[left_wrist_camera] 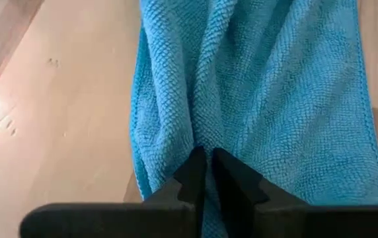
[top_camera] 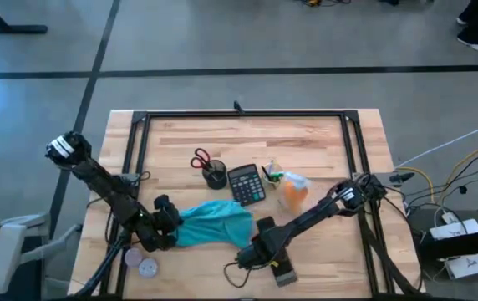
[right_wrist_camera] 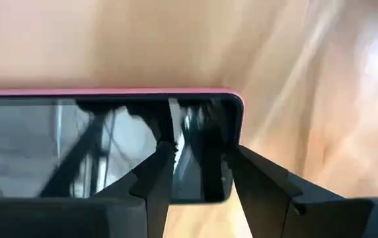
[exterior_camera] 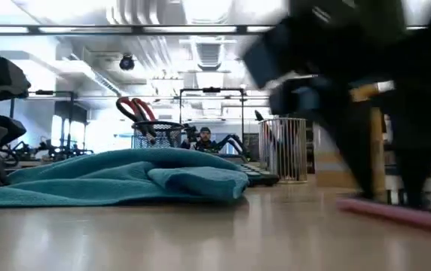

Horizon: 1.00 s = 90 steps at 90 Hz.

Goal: Apply microfiber cloth
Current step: Move the cellphone to the bottom right

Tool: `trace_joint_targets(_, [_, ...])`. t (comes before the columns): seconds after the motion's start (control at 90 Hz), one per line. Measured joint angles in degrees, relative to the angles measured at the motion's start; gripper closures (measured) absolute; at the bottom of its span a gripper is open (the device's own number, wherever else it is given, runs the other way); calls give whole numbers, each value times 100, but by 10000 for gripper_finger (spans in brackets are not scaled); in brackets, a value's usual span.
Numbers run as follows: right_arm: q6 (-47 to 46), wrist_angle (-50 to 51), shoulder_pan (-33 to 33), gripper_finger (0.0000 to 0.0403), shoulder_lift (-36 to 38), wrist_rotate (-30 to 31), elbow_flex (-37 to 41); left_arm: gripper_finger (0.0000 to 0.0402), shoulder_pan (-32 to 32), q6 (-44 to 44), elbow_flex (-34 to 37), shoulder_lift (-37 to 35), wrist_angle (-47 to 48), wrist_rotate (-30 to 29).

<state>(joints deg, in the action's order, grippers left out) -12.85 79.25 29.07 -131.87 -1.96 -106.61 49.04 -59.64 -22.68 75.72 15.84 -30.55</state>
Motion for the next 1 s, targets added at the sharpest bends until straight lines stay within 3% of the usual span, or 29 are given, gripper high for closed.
trace_joint_targets(0.167, [-589, 659, 210, 270, 488, 214, 452, 381, 18, -83, 0, 9, -27, -10])
trace_joint_targets(0.422, [-1192, -476, 239, 288, 1013, 219, 653, 381, 31, -89, 0, 9, -80, -147])
trace_joint_targets(0.622, [-1059, -529, 230, 304, 911, 191, 891, 381, 39, -27, 2, 13, -269, -153])
trace_joint_targets(1.0, [-1744, -603, 473, 360, 1021, -709, 2146, 381, 91, 2, 2, 13, -376, -186])
